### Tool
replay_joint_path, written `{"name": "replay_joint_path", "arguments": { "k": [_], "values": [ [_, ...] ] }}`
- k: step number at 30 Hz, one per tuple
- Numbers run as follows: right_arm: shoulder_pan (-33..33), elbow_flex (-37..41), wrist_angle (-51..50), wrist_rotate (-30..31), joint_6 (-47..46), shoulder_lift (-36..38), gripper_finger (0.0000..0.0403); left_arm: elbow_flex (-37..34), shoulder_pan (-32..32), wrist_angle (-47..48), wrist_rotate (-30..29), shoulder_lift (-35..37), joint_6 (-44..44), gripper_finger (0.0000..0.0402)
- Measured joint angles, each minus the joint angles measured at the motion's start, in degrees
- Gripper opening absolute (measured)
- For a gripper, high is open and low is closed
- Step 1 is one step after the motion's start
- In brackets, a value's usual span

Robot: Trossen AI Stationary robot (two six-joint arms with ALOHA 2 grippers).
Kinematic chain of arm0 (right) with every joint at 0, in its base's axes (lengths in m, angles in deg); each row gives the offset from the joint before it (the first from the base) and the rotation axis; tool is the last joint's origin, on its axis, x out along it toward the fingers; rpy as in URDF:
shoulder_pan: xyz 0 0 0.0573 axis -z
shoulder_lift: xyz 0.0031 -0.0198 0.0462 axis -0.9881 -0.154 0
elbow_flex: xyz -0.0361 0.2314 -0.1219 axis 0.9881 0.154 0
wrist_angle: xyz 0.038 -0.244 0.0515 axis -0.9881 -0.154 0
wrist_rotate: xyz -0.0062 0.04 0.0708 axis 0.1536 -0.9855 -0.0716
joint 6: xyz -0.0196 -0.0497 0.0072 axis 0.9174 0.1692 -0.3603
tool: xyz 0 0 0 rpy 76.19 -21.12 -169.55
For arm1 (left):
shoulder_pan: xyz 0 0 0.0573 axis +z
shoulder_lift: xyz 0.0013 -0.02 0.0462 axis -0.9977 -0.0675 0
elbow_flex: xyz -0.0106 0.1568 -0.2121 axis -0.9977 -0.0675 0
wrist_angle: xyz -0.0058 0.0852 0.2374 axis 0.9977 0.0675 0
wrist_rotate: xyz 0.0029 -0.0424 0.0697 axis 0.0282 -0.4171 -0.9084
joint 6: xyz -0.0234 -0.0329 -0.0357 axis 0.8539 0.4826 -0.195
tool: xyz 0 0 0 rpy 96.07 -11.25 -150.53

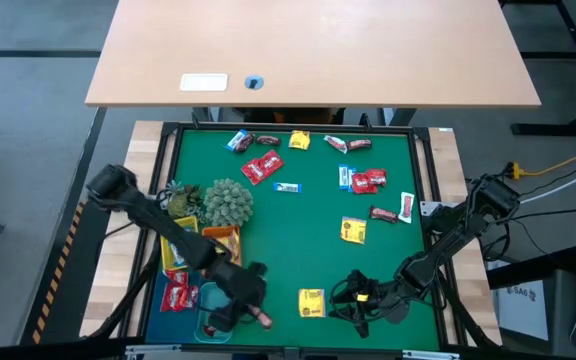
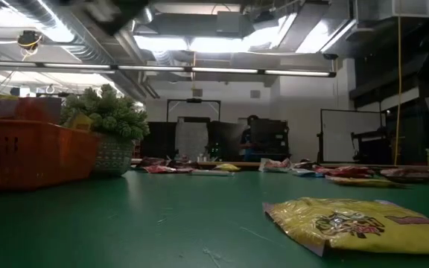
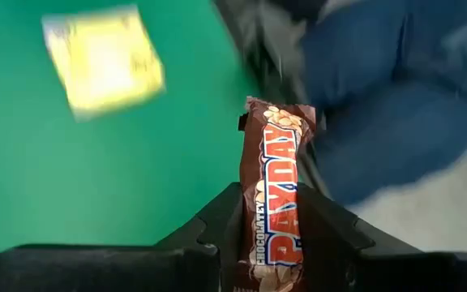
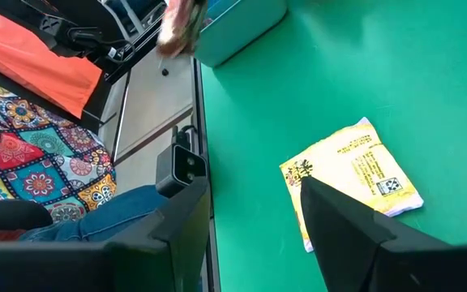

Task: Sort candy
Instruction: Put the brown chocolate into the green basket

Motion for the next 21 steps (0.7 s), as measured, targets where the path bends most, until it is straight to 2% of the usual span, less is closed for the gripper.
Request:
{"name": "replay_joint_path", "arguments": {
  "k": [4,8,15,21],
  "values": [
    [0.02,0.01,0.00,0.00,-0.02,0.00,0.0193,0.00,-3.27,15.75,-0.01,4.20,6.66,0.0102],
    [0.02,0.00,0.00,0.00,0.00,0.00,0.0193,0.00,-6.64,27.23,-0.03,5.87,16.26,0.0102],
    [0.01,0.00,0.02,0.00,-0.02,0.00,0.0193,-0.02,-9.83,31.23,-6.31,5.67,28.46,0.0107],
    [0.01,0.00,0.02,0.00,-0.02,0.00,0.0193,-0.02,-9.84,32.45,-7.15,5.67,31.73,0.0136]
  ]
}}
